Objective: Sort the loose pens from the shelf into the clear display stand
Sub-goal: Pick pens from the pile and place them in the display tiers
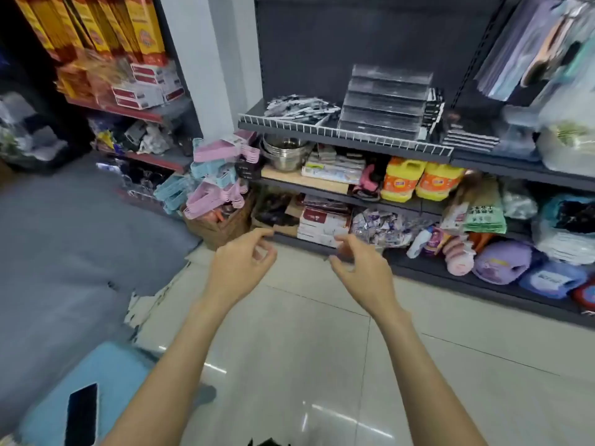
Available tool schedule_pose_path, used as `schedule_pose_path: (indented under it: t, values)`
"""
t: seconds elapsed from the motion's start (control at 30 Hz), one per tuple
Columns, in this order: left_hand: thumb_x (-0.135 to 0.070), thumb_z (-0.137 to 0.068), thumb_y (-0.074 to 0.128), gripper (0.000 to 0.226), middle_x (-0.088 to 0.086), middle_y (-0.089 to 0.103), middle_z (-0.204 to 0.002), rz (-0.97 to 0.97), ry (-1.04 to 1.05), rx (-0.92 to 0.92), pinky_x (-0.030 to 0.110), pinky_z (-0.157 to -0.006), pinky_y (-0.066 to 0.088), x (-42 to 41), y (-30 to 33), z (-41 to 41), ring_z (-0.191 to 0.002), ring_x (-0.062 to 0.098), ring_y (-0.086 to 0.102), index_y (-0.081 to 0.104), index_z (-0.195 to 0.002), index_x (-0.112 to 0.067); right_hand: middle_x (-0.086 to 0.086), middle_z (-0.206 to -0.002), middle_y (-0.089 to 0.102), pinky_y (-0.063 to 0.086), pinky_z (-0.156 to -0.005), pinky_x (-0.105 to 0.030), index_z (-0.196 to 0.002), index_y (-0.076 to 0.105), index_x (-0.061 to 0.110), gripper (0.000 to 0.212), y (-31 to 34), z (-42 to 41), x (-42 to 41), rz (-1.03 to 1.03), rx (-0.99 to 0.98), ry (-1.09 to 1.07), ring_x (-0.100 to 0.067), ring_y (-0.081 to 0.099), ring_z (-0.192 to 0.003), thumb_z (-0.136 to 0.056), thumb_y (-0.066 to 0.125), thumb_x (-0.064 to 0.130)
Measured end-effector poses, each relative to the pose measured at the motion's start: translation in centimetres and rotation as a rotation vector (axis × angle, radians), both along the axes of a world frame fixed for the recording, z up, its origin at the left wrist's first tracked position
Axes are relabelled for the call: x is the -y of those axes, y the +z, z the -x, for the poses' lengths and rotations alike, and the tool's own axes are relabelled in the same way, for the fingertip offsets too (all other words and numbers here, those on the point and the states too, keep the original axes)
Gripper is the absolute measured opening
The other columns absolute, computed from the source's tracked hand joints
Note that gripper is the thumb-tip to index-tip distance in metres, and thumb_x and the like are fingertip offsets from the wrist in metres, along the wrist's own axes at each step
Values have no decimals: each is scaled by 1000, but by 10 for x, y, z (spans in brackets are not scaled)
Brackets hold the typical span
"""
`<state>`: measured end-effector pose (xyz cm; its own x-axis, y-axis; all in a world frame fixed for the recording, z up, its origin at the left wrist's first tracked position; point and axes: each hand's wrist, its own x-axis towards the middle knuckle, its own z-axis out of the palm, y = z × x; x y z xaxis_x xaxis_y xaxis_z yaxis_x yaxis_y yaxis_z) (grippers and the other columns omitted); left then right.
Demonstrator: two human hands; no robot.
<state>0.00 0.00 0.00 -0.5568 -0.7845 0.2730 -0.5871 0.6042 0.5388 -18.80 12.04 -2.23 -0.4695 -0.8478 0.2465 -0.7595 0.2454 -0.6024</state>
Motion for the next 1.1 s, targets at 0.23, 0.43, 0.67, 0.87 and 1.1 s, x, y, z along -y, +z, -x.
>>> schedule_pose_path:
  t: [0.23,0.43,0.67,0.87,1.1]
  values:
    - [-32,-88,62,30,-8,66,-104,-248,110,142,29,-79,46,97,-89,30,-95,14,62,61,-117,-25,1,-121,60,44,-83,-31,-126,53,22,37,-70,40,91,-355,-30,96,-19,54,-110,-91,54,33]
    - [-33,-89,57,39,5,63,-117,-216,37,281,38,-85,45,212,-132,68,-107,28,54,57,-125,-18,-5,-123,59,44,-87,-34,-130,50,20,41,-102,79,208,-479,-48,117,-25,52,-112,-92,53,34]
    - [-34,-82,49,39,5,67,-97,158,9,188,38,-80,45,373,-106,126,-91,28,58,63,-113,-15,-7,-103,62,44,-82,-37,-118,58,13,31,-74,133,360,-297,-45,12,-27,52,-101,-89,58,21]
    - [-32,-86,49,35,3,68,-104,123,-88,60,36,-83,44,508,-89,211,-96,25,59,64,-112,-14,-8,-104,65,45,-77,-36,-112,62,11,26,-62,209,484,-169,-138,-36,-29,55,-99,-86,61,15]
    - [-31,-93,56,47,11,53,-133,-146,-155,289,31,-102,29,634,-100,314,-124,30,45,47,-136,-13,-8,-114,61,45,-84,-38,-119,58,13,28,-56,310,610,-235,-127,48,-28,52,-109,-92,54,19]
